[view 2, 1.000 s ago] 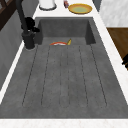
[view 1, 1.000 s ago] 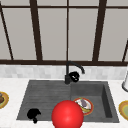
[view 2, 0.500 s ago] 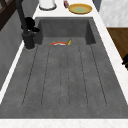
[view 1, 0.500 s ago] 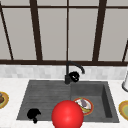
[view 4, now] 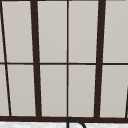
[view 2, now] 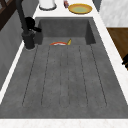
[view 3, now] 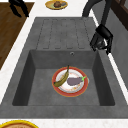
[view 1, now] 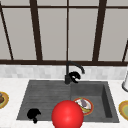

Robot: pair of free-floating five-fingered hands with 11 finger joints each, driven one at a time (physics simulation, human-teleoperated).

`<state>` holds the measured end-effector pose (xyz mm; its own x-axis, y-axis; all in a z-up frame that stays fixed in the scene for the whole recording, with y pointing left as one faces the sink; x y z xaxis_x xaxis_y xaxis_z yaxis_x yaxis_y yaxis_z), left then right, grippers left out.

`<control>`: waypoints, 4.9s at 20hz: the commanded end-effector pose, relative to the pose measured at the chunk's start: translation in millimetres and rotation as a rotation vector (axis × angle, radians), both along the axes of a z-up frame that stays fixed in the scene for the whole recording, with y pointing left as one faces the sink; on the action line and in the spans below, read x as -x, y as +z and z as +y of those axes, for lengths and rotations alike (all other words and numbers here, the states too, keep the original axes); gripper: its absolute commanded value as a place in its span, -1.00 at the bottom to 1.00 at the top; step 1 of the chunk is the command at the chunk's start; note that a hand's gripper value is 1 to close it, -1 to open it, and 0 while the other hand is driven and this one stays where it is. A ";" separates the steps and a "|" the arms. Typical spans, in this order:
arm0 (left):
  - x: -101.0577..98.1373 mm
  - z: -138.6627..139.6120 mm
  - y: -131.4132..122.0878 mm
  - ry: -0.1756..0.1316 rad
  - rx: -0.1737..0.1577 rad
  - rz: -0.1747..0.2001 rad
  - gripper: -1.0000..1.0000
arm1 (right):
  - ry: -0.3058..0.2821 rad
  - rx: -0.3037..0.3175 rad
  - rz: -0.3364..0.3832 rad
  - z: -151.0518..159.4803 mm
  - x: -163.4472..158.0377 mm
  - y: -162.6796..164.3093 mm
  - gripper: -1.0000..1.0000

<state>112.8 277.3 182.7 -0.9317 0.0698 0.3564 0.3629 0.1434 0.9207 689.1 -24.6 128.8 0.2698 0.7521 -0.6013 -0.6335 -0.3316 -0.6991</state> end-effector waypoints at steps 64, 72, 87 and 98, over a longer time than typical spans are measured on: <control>0.0 0.0 0.0 0.000 0.000 0.000 0.00 | 0.282 -0.483 -0.004 -143.6 81.9 38.4 -1.00; 0.0 0.0 0.0 0.000 0.000 0.000 0.00 | 0.283 -0.510 -0.016 -168.8 128.2 27.4 -1.00; 0.0 0.0 0.0 0.000 0.000 0.000 0.00 | 0.296 -0.524 -0.028 -191.7 196.3 23.6 -1.00; 0.0 0.0 0.0 0.000 0.000 0.000 0.00 | 0.329 -0.600 -0.083 -208.2 256.7 24.8 -1.00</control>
